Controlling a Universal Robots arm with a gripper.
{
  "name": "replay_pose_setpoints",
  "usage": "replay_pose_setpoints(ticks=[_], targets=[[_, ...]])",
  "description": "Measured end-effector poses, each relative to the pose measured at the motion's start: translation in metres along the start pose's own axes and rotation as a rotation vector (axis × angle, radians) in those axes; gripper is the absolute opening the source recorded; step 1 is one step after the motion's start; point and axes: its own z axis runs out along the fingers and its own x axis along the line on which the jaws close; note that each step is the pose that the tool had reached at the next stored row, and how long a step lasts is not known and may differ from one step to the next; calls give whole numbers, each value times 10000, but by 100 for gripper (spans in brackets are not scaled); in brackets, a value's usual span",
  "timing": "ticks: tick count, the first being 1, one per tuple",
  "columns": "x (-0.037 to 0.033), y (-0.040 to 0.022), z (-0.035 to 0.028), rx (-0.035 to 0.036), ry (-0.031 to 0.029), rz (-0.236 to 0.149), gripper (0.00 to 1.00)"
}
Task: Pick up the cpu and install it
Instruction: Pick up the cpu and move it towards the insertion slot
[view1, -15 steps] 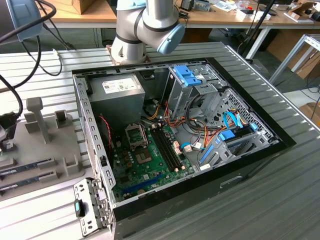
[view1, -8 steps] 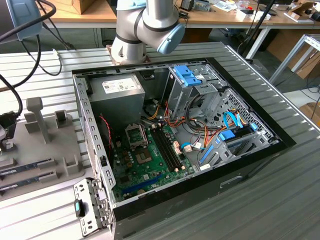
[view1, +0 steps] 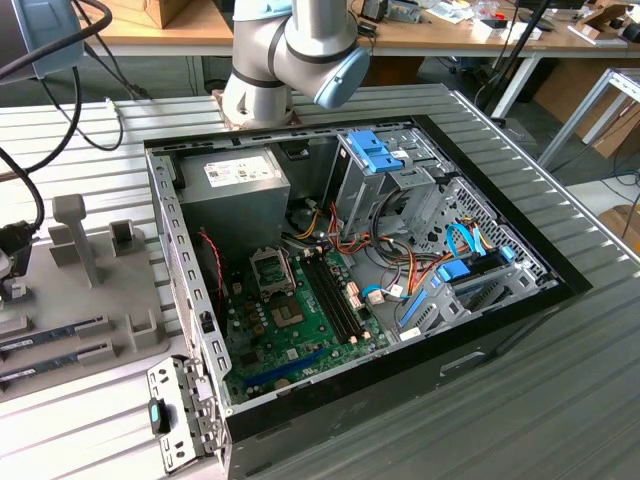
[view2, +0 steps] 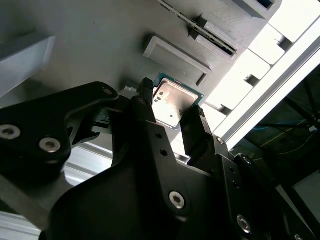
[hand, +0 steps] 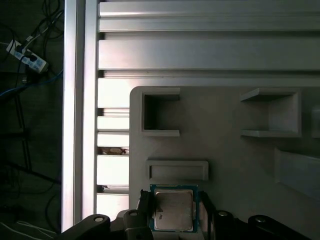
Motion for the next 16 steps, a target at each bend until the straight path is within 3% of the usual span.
replay_pose_setpoints(ticks=[16], targets=[[2,0,-42,0,0,0,47]])
